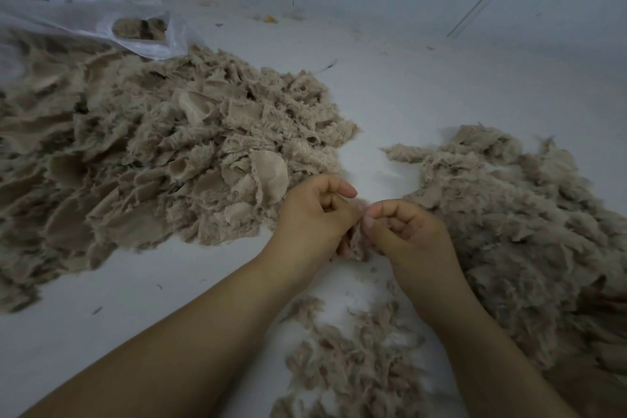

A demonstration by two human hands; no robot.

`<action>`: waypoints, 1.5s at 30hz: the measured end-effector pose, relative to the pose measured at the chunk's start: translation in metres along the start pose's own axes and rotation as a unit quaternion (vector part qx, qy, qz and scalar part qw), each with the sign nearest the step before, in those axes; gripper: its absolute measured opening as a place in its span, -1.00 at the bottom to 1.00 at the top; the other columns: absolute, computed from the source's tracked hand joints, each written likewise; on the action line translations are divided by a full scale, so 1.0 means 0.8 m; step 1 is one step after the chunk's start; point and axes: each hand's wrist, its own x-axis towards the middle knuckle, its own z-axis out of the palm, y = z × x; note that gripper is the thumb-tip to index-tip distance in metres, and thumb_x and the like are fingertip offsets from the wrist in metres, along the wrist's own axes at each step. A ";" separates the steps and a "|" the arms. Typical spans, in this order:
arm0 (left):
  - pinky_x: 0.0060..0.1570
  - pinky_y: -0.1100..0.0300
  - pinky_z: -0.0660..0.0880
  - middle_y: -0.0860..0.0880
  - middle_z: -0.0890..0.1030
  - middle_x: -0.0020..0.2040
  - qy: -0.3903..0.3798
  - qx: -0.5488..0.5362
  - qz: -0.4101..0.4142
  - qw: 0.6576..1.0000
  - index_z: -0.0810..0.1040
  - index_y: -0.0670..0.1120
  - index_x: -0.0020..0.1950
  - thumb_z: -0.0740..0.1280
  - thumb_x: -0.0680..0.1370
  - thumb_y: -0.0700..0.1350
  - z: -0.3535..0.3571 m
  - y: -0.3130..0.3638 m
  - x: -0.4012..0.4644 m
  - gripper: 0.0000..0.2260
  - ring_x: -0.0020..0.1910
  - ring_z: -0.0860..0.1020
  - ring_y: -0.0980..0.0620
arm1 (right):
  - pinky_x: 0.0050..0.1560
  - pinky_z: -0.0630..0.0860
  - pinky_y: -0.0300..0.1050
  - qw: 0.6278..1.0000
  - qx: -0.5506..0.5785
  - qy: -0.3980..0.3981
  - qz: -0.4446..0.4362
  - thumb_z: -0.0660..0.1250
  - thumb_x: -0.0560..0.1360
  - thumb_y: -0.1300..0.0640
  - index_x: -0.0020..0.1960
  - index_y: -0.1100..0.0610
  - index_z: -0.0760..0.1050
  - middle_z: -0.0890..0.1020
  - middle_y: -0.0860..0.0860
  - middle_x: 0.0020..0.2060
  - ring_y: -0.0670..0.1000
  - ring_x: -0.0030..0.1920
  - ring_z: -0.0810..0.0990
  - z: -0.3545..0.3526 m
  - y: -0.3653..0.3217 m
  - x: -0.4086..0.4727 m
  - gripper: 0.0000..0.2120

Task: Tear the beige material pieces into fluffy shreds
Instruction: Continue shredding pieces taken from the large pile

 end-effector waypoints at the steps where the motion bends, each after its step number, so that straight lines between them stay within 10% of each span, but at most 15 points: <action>1: -0.60 0.30 0.31 -0.07 0.49 -0.44 -0.001 -0.002 -0.002 1.000 0.52 -0.22 0.01 0.39 0.54 -0.29 0.000 -0.001 0.000 -0.90 -0.61 0.40 0.03 | -0.29 0.56 -0.23 1.000 0.001 0.002 0.000 0.37 0.55 0.33 -0.17 0.14 0.62 0.66 0.04 -0.36 -0.04 -0.35 0.60 0.000 -0.001 0.000 -0.83; 12: -0.57 0.23 0.32 -0.08 0.53 -0.37 -0.080 -0.039 0.008 0.996 0.48 -0.17 0.08 0.15 0.66 -0.29 0.005 -0.007 -0.004 -0.86 -0.57 0.42 -0.03 | -0.32 0.55 -0.27 0.999 0.040 0.001 0.004 0.46 0.48 0.27 -0.12 0.16 0.58 0.66 0.02 -0.34 -0.05 -0.35 0.62 -0.003 -0.004 0.000 -0.93; 19: -0.58 0.23 0.38 -0.17 0.55 -0.10 -0.046 0.003 -0.015 0.999 0.49 -0.08 0.24 0.39 0.55 -0.15 -0.002 -0.014 0.005 -0.73 -0.51 0.49 0.00 | -0.17 0.60 -0.07 0.993 0.112 0.010 0.020 0.44 0.40 0.11 -0.14 0.01 0.64 0.68 0.10 -0.21 0.07 -0.20 0.63 -0.006 -0.005 0.001 -0.95; 26: -0.61 0.29 0.34 -0.14 0.52 -0.45 -0.053 -0.073 -0.004 0.996 0.59 -0.16 -0.20 0.35 0.55 -0.30 -0.015 -0.021 0.013 -0.86 -0.59 0.44 0.02 | -0.28 0.51 -0.15 0.990 0.130 0.034 0.038 0.34 0.55 0.34 -0.09 0.10 0.55 0.57 0.01 -0.34 -0.01 -0.33 0.51 -0.007 -0.003 0.003 -0.84; 36: -0.51 0.21 0.32 -0.16 0.48 -0.42 -0.059 -0.150 0.056 0.985 0.67 -0.11 -0.10 0.41 0.45 -0.13 -0.020 -0.018 0.015 -0.91 -0.56 0.45 -0.01 | -0.59 0.26 -0.29 0.994 0.085 -0.052 0.047 0.35 0.48 -0.19 -0.15 0.15 0.63 0.50 0.22 -0.35 -0.03 -0.58 0.40 -0.012 -0.003 0.002 -0.62; 45: -0.52 0.24 0.31 -0.15 0.50 -0.37 -0.111 -0.219 -0.011 0.969 0.50 -0.22 -0.15 0.30 0.49 -0.21 -0.020 -0.013 0.012 -0.93 -0.52 0.45 -0.05 | -0.46 0.32 -0.26 0.998 0.057 -0.023 0.016 0.33 0.56 0.06 -0.16 0.25 0.69 0.54 0.18 -0.43 -0.02 -0.46 0.35 -0.011 0.004 0.005 -0.70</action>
